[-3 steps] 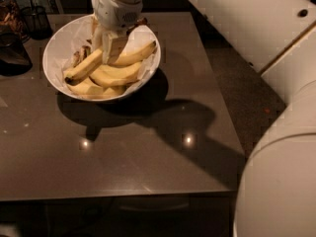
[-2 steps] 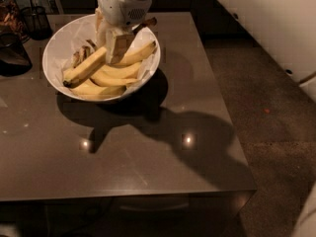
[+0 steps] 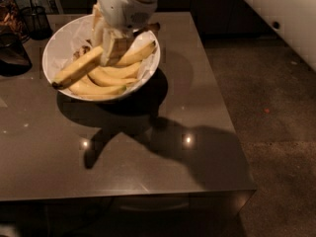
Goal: Pick banana from white bowl
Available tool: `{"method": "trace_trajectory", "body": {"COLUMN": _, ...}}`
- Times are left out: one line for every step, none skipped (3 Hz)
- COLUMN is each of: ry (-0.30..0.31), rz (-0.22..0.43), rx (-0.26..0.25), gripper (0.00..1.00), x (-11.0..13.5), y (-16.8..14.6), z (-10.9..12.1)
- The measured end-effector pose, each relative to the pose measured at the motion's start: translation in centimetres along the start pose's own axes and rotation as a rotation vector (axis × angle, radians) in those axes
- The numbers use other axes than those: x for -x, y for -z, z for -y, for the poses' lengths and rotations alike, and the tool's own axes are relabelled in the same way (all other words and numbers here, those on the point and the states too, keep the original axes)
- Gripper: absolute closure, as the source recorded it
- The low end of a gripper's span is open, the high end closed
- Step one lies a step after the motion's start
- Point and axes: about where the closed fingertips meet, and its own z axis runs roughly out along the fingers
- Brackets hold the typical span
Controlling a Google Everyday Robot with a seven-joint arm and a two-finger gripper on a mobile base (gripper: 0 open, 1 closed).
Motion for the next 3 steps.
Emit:
{"method": "trace_trajectory", "body": {"ry": -0.086, "rz": 0.013, "rx": -0.078, "gripper": 1.00, "x": 0.6, "y": 1.3, "z": -3.4}}
{"method": "trace_trajectory", "body": {"ry": -0.173, "rz": 0.021, "rx": -0.120, "gripper": 1.00, "x": 0.6, "y": 1.2, "z": -6.5}}
{"method": "trace_trajectory", "body": {"ry": -0.239, "rz": 0.019, "rx": -0.132, "gripper": 1.00, "x": 0.4, "y": 0.9, "z": -9.2}}
